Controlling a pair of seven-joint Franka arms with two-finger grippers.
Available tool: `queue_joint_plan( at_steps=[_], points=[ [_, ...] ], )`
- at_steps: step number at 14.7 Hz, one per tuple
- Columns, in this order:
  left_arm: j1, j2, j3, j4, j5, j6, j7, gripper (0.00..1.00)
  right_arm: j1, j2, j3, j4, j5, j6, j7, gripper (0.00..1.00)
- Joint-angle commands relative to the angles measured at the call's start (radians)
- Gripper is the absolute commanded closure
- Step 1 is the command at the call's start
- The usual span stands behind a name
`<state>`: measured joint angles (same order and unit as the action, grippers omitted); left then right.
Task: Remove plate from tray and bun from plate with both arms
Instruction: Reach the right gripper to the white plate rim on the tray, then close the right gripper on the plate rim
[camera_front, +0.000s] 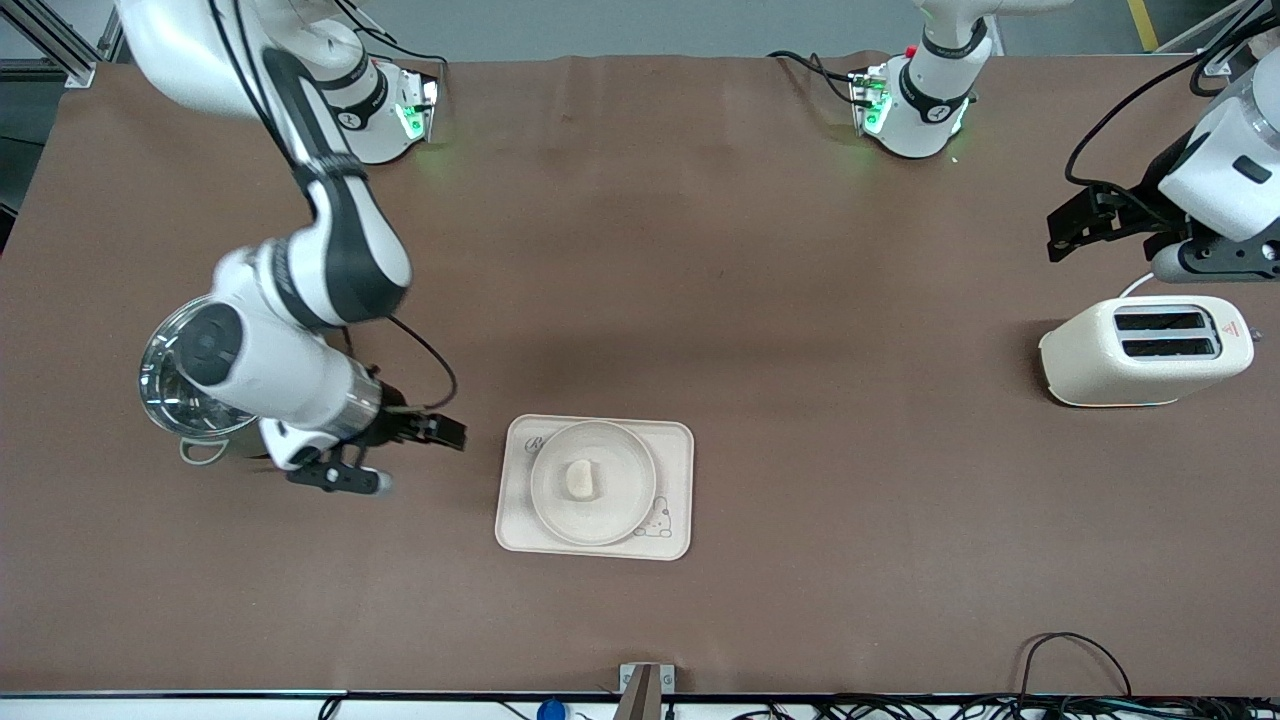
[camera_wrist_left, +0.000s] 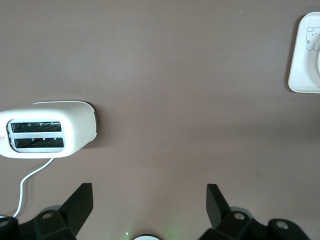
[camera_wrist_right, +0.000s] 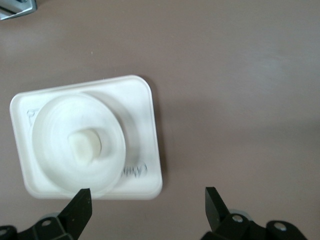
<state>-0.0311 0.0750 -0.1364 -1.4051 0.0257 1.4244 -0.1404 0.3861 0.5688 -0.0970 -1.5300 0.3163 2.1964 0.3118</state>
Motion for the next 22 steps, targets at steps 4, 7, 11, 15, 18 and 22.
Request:
queue_joint_plan(
  at_steps=[4, 7, 11, 15, 18, 22],
  points=[
    [-0.009, 0.008, -0.006, 0.023, 0.011, 0.005, 0.015, 0.00, 0.043, 0.151, -0.003, 0.033, 0.038, 0.181, 0.009, 0.00],
    [-0.003, 0.017, -0.005, 0.021, 0.010, 0.008, 0.015, 0.00, 0.054, 0.201, 0.013, 0.042, 0.108, 0.261, 0.006, 0.00],
    [-0.003, 0.022, -0.005, 0.021, 0.013, 0.008, 0.010, 0.00, 0.074, 0.266, 0.016, 0.086, 0.112, 0.275, 0.009, 0.09],
    [0.005, 0.022, -0.005, 0.021, 0.008, 0.008, 0.015, 0.00, 0.079, 0.284, 0.036, 0.096, 0.138, 0.276, 0.007, 0.27],
    [0.010, 0.012, -0.006, 0.021, 0.003, 0.005, 0.018, 0.00, 0.080, 0.296, 0.037, 0.108, 0.138, 0.276, -0.002, 0.37],
    [0.010, 0.009, -0.005, 0.021, 0.003, -0.001, 0.019, 0.00, 0.085, 0.315, 0.039, 0.131, 0.138, 0.275, -0.008, 0.55]
  ],
)
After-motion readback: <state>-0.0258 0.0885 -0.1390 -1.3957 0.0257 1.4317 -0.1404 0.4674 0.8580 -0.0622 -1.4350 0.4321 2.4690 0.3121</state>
